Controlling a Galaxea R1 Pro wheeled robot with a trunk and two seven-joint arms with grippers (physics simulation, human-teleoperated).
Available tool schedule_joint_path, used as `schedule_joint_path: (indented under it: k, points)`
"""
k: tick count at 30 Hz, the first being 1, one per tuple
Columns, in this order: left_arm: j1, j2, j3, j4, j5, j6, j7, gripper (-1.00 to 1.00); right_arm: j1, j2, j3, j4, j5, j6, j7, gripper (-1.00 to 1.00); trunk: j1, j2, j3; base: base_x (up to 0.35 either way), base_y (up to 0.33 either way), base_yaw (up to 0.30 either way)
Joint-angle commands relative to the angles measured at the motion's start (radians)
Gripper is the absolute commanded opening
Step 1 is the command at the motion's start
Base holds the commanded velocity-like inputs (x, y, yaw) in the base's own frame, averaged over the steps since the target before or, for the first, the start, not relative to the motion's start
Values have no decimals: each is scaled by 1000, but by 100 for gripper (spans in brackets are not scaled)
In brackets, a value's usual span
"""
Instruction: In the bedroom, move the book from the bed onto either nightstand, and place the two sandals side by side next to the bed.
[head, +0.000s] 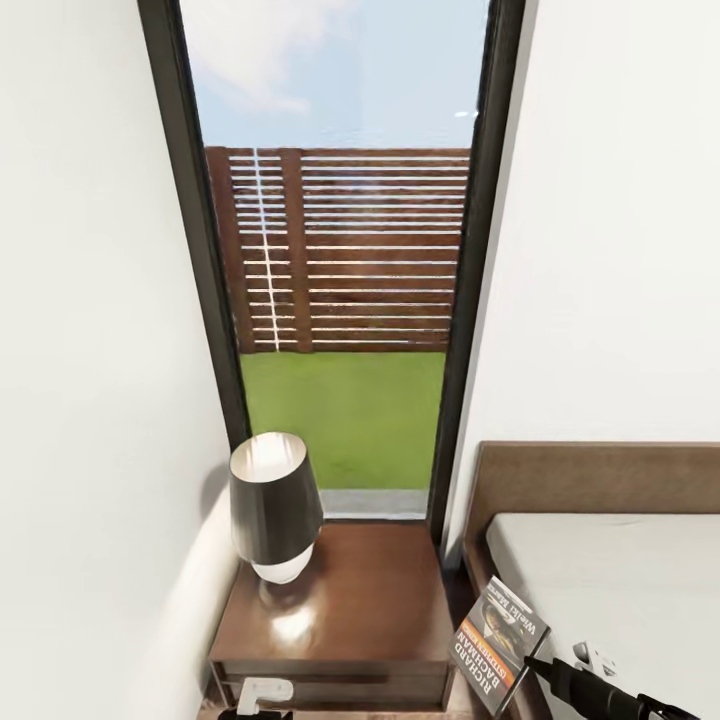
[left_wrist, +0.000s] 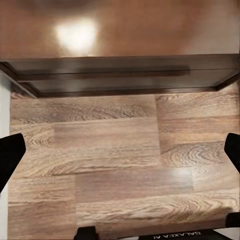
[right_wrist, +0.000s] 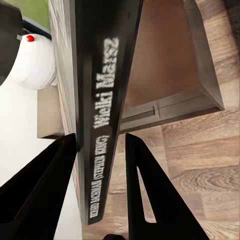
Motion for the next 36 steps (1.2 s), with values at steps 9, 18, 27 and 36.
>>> schedule_joint_path:
  k: [9,18,27,36]
  points:
    - [-1,0,9,1,-10,-3,-1,100,-1,0,4,3,-11,7,5,-100,1,-1,-1,328,0,0]
    - [-1,-1,9,1,-10,-3,-1,100,-1,0,4,3,-11,7,5,-100,1,-1,-1,325,0,0]
    - [0,0,9,1,-10,-3,-1,100,-1,0,4,3,-11,7,5,-100,1,-1,-1,98,0,0]
    - [-1,0,9,1,-10,-2,-66,100,-1,0,4,3,-11,7,5,-100,1,-1,-1,3,0,0]
